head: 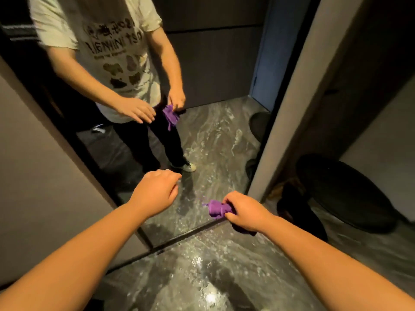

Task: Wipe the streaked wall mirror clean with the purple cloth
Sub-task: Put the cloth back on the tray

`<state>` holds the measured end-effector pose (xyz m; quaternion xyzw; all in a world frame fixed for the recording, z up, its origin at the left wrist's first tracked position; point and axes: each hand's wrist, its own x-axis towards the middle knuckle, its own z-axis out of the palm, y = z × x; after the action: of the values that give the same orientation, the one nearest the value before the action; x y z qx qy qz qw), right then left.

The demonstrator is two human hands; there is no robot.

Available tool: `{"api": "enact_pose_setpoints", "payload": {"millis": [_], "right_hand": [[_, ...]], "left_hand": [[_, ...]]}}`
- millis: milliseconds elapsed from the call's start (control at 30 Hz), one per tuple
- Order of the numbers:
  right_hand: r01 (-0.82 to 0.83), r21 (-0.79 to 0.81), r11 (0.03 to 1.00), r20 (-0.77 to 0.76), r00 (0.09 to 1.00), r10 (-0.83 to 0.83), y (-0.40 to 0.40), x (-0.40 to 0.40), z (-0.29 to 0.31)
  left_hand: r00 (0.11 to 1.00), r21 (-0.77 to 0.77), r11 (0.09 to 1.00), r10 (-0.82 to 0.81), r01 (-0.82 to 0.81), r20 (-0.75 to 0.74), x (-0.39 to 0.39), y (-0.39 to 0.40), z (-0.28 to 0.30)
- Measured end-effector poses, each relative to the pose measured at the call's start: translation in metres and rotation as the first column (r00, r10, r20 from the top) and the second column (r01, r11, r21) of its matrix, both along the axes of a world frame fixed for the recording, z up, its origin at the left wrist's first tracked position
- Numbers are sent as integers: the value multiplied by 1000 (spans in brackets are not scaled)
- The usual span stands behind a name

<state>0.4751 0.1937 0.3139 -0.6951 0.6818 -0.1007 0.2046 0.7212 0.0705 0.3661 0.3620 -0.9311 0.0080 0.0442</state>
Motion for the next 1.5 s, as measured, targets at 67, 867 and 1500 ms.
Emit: {"api": "enact_pose_setpoints", "payload": {"millis": [67, 867, 1500], "right_hand": [[44, -3, 999, -95, 994, -44, 20, -35, -15], [708, 111, 697, -212, 703, -679, 120, -539, -218], [737, 188, 649, -297, 673, -678, 100, -547, -369]], "left_hand": [[987, 11, 995, -102, 102, 121, -44, 5, -18], [815, 467, 804, -521, 369, 253, -628, 41, -254], [649, 401, 758, -650, 515, 394, -735, 15, -416]]}}
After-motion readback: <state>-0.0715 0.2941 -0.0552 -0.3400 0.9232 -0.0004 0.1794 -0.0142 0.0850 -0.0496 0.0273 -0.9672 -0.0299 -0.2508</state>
